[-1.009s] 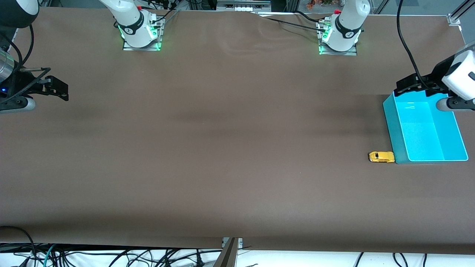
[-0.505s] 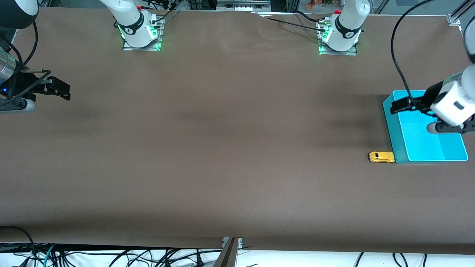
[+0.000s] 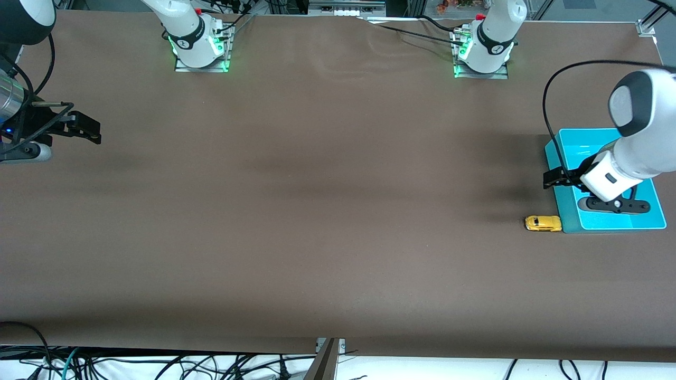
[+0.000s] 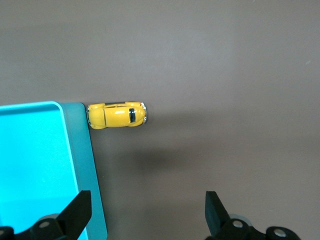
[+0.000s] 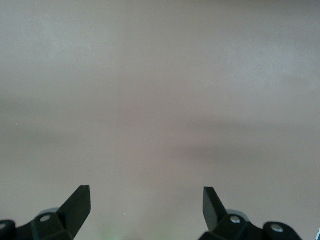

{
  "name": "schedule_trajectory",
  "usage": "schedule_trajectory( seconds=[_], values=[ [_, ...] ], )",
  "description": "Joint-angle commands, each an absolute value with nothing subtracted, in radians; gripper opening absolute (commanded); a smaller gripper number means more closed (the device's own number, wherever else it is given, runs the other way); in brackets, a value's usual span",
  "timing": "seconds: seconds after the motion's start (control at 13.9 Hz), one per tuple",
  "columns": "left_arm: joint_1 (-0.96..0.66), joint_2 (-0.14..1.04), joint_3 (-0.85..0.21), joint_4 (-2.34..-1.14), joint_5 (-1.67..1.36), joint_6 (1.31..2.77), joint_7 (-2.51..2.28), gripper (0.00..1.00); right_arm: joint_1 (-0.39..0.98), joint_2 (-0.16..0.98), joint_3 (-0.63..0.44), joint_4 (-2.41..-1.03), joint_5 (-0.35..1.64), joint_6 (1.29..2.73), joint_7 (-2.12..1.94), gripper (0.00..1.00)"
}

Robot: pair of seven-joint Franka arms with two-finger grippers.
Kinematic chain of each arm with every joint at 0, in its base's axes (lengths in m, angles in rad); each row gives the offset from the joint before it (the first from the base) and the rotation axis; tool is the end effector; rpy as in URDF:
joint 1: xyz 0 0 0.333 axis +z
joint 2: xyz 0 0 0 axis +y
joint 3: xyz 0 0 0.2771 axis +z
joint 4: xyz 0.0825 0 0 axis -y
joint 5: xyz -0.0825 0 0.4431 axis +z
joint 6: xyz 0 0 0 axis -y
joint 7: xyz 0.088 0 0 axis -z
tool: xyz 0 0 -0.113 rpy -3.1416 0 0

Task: Wind and store yellow beetle car
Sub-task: 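Move the left gripper down to the car beside the bin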

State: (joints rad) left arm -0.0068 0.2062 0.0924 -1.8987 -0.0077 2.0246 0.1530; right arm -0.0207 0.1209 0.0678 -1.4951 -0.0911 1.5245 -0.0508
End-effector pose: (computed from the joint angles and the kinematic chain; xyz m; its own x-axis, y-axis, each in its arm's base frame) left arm 0.6373 0.0533 0.3136 0.9947 -0.0647 -0.0802 -0.0649 -0.9979 0.0000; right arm 0.6388 0.0174 0.5405 0.9911 0.0934 -0.0950 0.1010 -0.9918 0.0780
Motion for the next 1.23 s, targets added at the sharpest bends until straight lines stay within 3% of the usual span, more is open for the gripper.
schedule_trajectory(
  seconds=[0.0,0.5,1.15],
  values=[
    [-0.002,0.159,0.089,-2.043,0.011,2.112,0.242,1.0,-0.034,0.114,0.069,-1.499,-0.072,1.519,-0.041,0.99],
    [0.052,0.307,0.092,-2.082,0.011,2.348,0.723,1.0,-0.044,0.114,0.067,-1.499,-0.06,1.522,-0.044,0.99],
    [0.054,0.451,0.091,-2.004,0.005,2.497,1.418,1.0,-0.043,0.114,0.071,-1.499,-0.058,1.528,-0.046,0.99]
  ],
)
